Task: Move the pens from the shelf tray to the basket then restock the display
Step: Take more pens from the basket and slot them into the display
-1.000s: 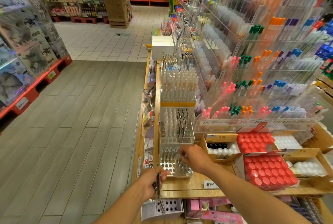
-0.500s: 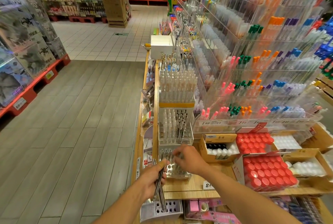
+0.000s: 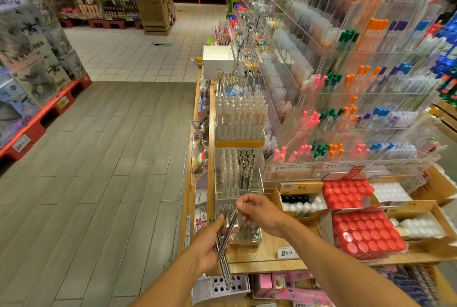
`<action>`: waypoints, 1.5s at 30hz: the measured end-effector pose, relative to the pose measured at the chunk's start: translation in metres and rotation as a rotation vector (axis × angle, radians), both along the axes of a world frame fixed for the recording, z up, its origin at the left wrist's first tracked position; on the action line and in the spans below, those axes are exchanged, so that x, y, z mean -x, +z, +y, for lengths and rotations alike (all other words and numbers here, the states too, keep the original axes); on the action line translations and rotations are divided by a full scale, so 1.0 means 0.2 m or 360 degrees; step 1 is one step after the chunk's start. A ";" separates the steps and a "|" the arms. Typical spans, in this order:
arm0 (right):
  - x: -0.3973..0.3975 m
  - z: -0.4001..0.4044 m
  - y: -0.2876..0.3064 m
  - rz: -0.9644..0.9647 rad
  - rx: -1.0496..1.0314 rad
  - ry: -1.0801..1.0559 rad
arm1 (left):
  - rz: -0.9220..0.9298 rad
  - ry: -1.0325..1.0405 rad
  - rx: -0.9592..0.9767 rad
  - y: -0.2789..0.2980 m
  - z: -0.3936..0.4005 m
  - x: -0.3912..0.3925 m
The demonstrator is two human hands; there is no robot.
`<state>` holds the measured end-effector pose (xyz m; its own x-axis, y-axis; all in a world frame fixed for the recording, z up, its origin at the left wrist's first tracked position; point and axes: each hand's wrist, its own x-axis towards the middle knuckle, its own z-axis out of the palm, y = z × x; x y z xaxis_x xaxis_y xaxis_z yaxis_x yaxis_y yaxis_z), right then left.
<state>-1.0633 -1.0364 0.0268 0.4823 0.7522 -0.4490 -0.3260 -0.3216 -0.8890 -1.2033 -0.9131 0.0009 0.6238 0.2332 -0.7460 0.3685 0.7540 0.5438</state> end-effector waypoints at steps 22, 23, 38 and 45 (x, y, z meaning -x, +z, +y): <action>-0.08 0.06 -0.12 -0.1898 0.0394 0.0305 | 0.0209 0.0099 0.0012 -0.06 0.03 0.03; -0.08 0.06 -0.12 -0.1904 0.0397 0.0308 | 0.0211 0.0096 0.0000 -0.06 0.03 0.03; 0.01 0.12 -0.15 -0.2110 0.0813 0.0528 | 0.0093 0.0004 -0.0078 -0.06 0.03 0.03; 0.05 0.15 -0.14 -0.2202 0.0981 0.0571 | -0.0014 -0.0006 -0.0037 -0.07 0.03 0.03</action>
